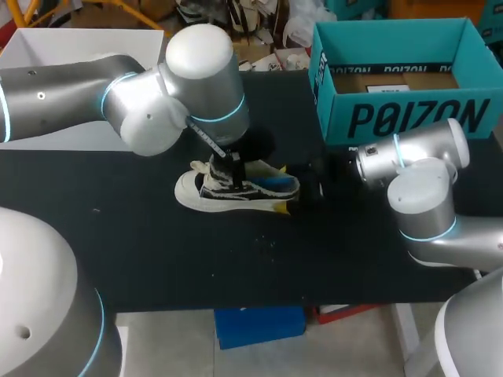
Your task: Take the shoe out of the shoebox, open the shoe tongue, remove and reinsert the insole, then place the shoe into the shoebox
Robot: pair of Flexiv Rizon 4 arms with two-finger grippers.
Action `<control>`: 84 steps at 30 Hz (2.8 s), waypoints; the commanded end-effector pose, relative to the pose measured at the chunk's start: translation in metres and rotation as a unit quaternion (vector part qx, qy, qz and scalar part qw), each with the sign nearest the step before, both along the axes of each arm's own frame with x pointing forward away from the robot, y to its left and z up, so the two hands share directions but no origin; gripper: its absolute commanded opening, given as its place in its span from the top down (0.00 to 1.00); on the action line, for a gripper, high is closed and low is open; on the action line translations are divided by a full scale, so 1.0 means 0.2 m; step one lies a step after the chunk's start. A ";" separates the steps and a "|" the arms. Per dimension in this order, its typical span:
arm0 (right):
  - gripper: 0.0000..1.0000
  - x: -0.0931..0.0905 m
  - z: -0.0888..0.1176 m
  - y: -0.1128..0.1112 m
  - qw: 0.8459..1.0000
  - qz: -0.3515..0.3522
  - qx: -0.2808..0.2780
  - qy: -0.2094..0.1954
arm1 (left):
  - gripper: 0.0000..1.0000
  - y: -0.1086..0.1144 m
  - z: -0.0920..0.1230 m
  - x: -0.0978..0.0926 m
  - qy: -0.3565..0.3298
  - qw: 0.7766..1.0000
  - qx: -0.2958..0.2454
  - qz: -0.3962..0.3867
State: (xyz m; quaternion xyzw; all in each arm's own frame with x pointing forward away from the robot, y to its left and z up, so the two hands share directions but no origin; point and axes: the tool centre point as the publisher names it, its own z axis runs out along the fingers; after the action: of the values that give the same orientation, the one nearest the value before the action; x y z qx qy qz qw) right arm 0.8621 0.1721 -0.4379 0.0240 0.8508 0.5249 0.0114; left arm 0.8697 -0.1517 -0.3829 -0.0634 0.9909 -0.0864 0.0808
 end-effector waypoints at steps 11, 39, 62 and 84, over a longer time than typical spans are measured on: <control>1.00 -0.01 -0.02 0.00 1.000 0.001 -0.001 0.001 | 1.00 -0.04 0.05 -0.05 0.017 0.998 -0.048 -0.035; 1.00 -0.01 -0.02 0.00 1.000 0.001 -0.001 0.001 | 0.60 -0.29 0.00 -0.07 0.037 0.987 -0.099 -0.120; 1.00 -0.01 -0.02 0.00 1.000 0.001 -0.001 0.001 | 0.60 -0.38 0.01 -0.21 0.026 0.980 -0.084 -0.177; 1.00 -0.01 -0.02 0.00 1.000 0.001 -0.001 0.001 | 0.60 -0.46 -0.01 -0.17 -0.041 0.983 -0.077 -0.161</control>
State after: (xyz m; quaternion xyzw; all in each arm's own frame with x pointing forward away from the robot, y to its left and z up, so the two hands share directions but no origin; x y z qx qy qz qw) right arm 0.8612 0.1719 -0.4378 0.0233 0.8508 0.5249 0.0112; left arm 0.8368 -0.2420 -0.3812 0.0965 0.9751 -0.1760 0.0946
